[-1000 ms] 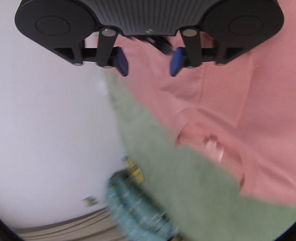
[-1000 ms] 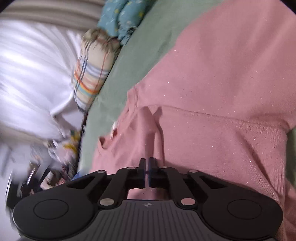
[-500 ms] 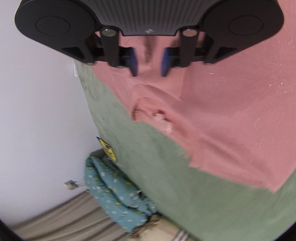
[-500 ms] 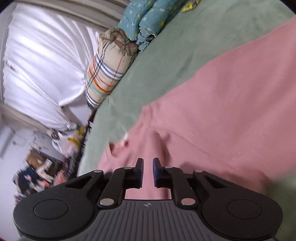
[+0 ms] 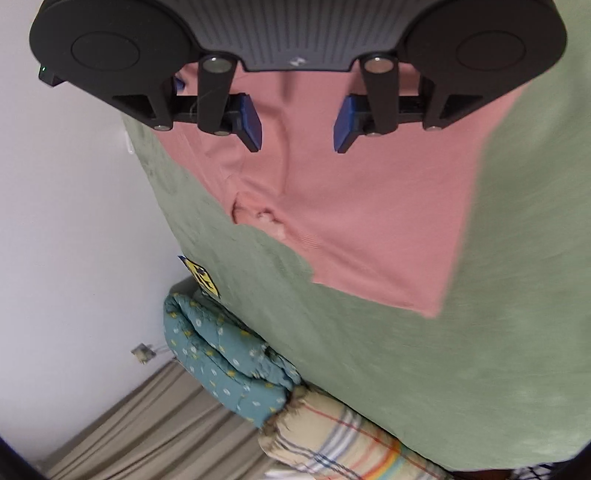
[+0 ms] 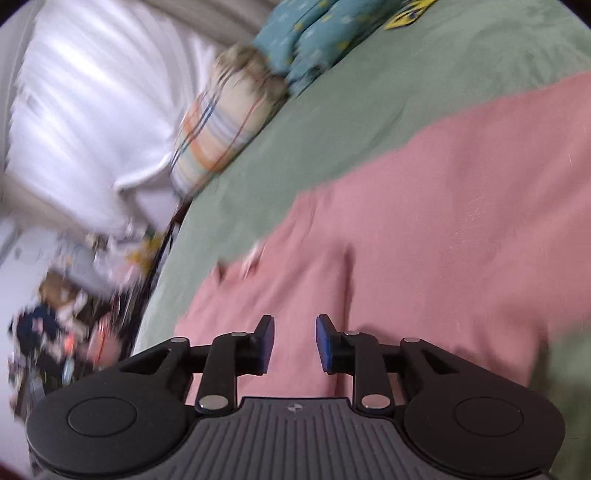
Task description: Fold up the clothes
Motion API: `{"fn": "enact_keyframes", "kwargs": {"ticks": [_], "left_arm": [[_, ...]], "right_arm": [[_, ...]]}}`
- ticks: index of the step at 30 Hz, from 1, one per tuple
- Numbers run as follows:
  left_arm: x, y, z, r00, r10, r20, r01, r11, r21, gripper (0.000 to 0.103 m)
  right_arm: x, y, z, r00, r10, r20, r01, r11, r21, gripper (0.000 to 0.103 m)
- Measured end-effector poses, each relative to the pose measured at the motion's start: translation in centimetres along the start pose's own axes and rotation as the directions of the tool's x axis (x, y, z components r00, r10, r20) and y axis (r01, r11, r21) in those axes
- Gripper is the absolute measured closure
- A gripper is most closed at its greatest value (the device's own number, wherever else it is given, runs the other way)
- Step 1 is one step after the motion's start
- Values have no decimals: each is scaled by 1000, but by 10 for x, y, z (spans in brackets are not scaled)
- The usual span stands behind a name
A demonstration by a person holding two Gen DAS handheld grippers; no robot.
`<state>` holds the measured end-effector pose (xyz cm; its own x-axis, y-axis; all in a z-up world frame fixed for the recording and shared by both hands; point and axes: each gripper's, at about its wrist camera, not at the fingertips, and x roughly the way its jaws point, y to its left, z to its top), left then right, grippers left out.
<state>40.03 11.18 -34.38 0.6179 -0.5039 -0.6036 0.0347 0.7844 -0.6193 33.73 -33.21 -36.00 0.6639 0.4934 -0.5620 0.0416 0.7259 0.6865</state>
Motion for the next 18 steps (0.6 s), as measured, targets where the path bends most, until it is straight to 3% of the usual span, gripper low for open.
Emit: {"fn": "enact_keyframes", "kwargs": {"ticks": [1,3,6,7,10,12,14,18], "left_arm": [[-4,7,-5,1000,21,-6,-21,1000,-18,64],[-30,48,-23,1000,12,-7,-13,989,-149,73],[-74,66,-36,998,45,34,-36,974,-224,70],[-83,69,-37,998,49,43,-38,972,-233,58],[-126,71,-44,995,72,75,-52,971,-232,57],[-151,67,-48,993,71,94,-48,972,-231,57],[-173,59,-51,991,62,116,-32,970,-243,56],[-204,34,-52,984,62,165,-16,963,-269,56]], "right_arm": [[-6,-3,-10,1000,-12,-6,12,1000,-12,80],[-33,-13,-31,1000,15,18,-15,1000,8,79],[-87,-23,-47,995,25,96,-29,999,40,64],[-108,-28,-50,991,20,134,-27,998,52,62],[-187,-66,-47,957,-81,278,27,981,192,60],[-236,-107,-26,897,-228,380,93,935,342,59],[-283,-147,-6,814,-372,446,129,865,485,53],[-310,-223,26,737,-501,454,89,738,669,50]]}}
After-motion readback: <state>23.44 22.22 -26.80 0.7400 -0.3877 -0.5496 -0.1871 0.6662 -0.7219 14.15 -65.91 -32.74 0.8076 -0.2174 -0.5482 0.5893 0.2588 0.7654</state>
